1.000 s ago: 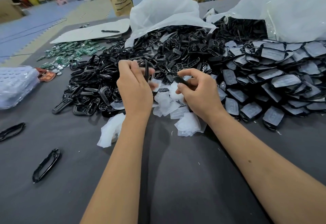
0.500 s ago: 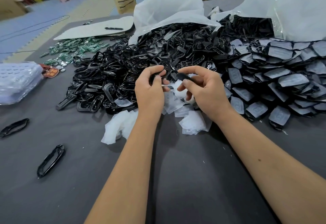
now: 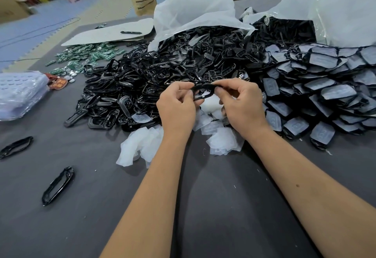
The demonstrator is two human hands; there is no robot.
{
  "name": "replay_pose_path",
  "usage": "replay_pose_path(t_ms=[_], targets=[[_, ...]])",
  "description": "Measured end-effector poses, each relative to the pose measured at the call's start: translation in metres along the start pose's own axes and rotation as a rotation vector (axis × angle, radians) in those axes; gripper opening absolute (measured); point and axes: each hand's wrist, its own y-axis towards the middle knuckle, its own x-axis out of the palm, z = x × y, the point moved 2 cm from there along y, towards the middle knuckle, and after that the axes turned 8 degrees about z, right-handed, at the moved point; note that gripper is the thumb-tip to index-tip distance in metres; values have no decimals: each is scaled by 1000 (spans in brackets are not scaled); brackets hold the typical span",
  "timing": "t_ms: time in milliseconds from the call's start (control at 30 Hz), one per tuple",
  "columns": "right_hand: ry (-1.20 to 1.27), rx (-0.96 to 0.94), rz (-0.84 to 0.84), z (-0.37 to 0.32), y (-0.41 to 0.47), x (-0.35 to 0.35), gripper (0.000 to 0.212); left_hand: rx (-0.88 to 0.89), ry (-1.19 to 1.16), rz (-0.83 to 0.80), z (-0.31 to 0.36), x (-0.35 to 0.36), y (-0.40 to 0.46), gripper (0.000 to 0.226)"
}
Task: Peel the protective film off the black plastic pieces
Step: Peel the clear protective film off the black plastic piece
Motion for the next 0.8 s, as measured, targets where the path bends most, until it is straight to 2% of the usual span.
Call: replay_pose_path(t_ms=[467, 667, 800], targets=[[-140, -109, 52, -6, -4, 2, 14, -8, -46, -66, 1, 4, -2, 35], [-152, -77, 104, -8, -4, 0, 10, -2, -43, -70, 3, 5, -4, 31], [-169, -90, 124, -9, -4, -1, 12, 52, 36, -58, 2, 5, -4, 17]])
